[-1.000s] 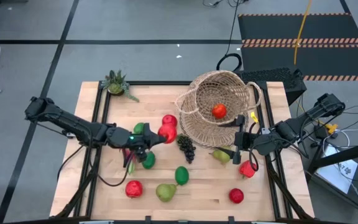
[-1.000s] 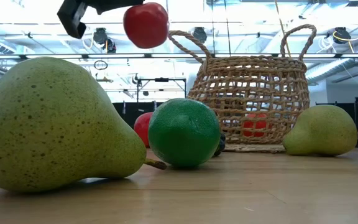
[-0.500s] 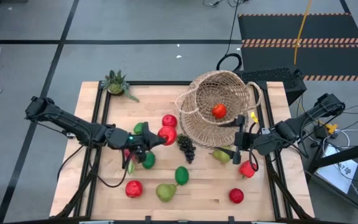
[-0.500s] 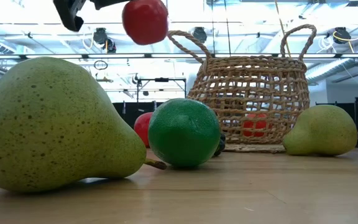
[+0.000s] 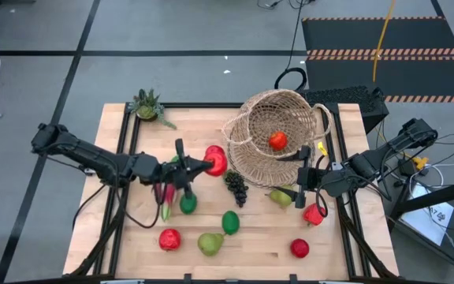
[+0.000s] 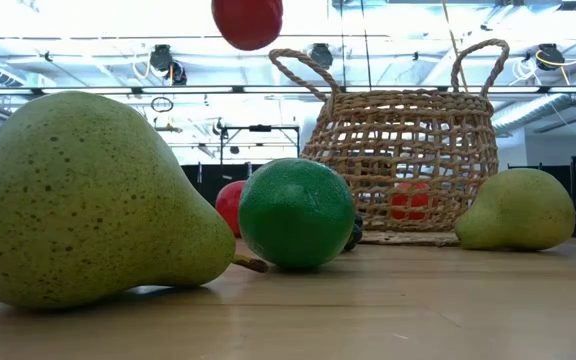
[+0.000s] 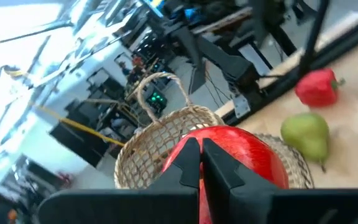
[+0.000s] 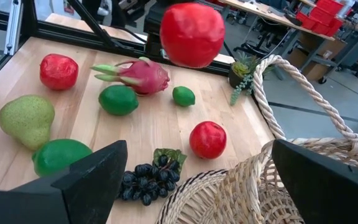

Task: Build produce basket
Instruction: Put the red apple into the brown basket

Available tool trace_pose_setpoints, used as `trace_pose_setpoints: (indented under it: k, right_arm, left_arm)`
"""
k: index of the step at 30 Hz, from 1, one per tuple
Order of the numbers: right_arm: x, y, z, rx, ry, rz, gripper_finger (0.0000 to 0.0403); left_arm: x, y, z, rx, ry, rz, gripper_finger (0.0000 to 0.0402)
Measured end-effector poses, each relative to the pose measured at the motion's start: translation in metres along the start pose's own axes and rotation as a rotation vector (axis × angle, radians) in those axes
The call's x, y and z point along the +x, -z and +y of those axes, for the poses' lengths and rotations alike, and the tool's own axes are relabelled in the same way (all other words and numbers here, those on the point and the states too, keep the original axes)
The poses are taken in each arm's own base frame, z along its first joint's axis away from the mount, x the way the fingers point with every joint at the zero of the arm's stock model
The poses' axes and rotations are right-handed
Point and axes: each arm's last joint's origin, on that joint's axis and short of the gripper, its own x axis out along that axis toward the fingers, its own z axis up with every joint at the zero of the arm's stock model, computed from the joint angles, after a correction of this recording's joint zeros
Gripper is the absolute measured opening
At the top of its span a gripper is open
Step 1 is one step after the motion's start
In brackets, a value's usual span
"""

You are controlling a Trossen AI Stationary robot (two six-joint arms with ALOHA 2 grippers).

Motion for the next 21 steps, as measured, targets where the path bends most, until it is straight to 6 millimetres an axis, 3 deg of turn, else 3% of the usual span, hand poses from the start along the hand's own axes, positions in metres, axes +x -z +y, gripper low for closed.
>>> trace_pose_setpoints:
  k: [21]
  right_arm:
    - [0.000, -0.005, 0.000, 0.019, 0.001, -0.046, 0.0393]
  left_arm:
    - [0.006, 0.001, 0.027, -0.622, -0.134, -0.125, 0.0000]
